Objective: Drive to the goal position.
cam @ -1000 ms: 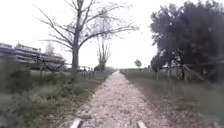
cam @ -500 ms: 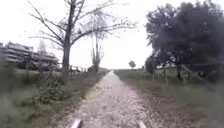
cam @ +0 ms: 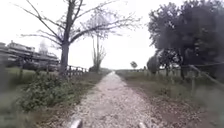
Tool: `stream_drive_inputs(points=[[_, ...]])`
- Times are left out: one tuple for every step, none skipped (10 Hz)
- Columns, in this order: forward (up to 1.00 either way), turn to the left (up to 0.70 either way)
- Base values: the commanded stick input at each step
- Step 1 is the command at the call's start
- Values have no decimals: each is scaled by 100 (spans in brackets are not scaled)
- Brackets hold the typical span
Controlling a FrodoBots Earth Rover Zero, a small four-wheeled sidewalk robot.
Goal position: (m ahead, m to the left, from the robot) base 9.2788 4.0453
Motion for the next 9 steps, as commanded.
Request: stream_drive_inputs(points=[[70, 0], [70, 0], [70, 0], [70, 0], [70, 0], [70, 0], [70, 0], [70, 0], [70, 0]])
